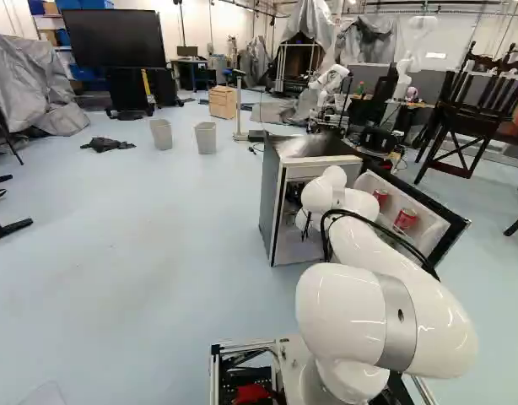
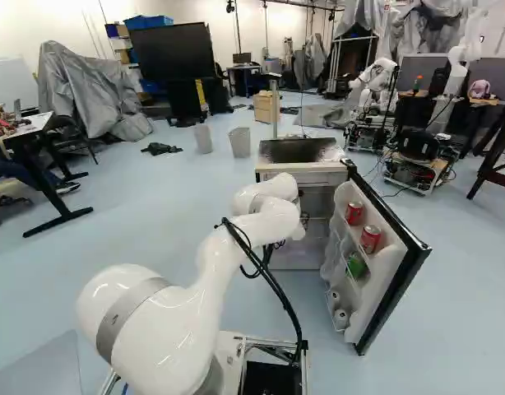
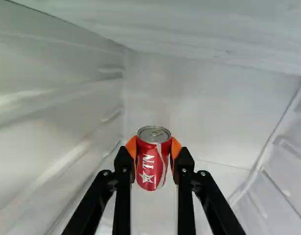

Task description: Grab a drink from the fridge

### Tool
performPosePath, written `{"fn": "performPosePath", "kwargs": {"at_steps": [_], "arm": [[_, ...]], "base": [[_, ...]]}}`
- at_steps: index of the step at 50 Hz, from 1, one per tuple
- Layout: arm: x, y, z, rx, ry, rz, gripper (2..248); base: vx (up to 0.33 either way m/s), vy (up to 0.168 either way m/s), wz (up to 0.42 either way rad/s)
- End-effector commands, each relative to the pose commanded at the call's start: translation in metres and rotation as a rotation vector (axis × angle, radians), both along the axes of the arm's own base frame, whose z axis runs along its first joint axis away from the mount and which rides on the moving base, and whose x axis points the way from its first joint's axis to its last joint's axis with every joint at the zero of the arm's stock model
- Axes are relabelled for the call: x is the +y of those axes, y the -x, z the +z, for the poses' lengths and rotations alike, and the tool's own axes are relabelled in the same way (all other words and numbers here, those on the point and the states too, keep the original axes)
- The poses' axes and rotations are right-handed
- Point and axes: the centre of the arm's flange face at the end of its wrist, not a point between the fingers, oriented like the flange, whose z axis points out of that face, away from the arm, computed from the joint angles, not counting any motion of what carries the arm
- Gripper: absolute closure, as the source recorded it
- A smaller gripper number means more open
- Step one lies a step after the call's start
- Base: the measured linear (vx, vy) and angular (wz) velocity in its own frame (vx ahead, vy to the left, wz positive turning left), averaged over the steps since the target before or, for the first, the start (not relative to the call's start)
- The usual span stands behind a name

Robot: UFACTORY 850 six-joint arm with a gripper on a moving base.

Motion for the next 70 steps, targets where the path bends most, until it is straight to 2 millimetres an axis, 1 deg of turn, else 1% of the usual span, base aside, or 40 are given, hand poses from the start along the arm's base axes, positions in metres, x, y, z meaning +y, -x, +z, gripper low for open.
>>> {"fn": "performPosePath", "kwargs": {"at_steps": [16, 28, 46, 70], "arm": [[0.0, 0.0, 0.0, 0.002, -0.001, 0.0, 161], [0.002, 0.006, 0.004, 0.024, -0.009, -0.001, 161], [0.005, 0.019, 0.011, 0.067, -0.026, -0.003, 161], [0.006, 0.044, 0.022, 0.13, -0.051, -0.014, 161]], "base": [[0.0, 0.0, 0.0], [0.0, 0.0, 0.0], [0.0, 0.0, 0.0], [0.0, 0.0, 0.0]]}}
